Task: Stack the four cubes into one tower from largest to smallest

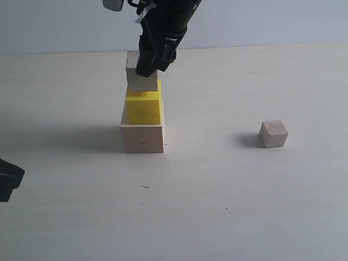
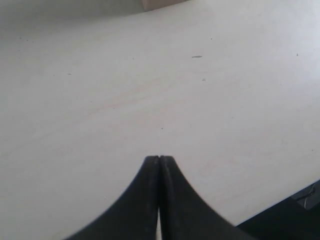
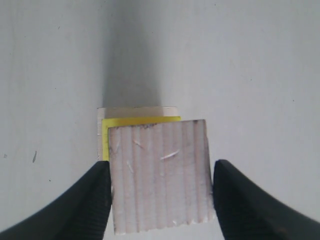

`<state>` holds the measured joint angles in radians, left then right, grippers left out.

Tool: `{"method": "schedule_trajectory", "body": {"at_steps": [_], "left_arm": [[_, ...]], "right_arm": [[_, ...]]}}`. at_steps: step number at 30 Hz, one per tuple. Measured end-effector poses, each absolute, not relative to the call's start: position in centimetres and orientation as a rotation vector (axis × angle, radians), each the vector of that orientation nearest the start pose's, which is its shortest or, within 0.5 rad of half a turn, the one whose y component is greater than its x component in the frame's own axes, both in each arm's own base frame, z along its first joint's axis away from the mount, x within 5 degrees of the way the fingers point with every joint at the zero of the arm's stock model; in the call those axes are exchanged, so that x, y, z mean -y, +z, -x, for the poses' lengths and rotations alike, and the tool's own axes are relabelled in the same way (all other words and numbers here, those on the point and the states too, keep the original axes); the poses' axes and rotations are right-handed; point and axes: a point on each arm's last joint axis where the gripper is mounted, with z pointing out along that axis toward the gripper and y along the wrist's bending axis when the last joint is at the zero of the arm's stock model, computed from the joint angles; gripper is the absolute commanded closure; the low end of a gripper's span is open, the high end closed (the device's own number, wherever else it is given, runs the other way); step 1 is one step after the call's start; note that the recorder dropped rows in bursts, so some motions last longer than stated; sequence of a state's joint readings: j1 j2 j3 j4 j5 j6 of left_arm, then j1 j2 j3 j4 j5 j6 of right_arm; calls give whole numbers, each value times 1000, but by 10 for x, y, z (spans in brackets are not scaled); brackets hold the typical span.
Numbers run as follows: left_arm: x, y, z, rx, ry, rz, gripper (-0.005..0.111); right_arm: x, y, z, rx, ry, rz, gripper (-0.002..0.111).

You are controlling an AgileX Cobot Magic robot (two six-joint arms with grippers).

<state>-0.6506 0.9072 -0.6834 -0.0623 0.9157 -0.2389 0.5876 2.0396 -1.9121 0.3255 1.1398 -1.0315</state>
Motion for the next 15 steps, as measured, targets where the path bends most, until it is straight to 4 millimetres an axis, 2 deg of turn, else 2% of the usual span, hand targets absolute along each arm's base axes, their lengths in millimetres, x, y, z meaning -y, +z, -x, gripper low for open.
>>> {"method": "schedule_trajectory", "body": {"at_steps": [15], "left_arm": [[96,278,-119,-2624,-377,-514,106]], "right_arm": [[-270,290,-358,-1931,311,1855,108]]}}
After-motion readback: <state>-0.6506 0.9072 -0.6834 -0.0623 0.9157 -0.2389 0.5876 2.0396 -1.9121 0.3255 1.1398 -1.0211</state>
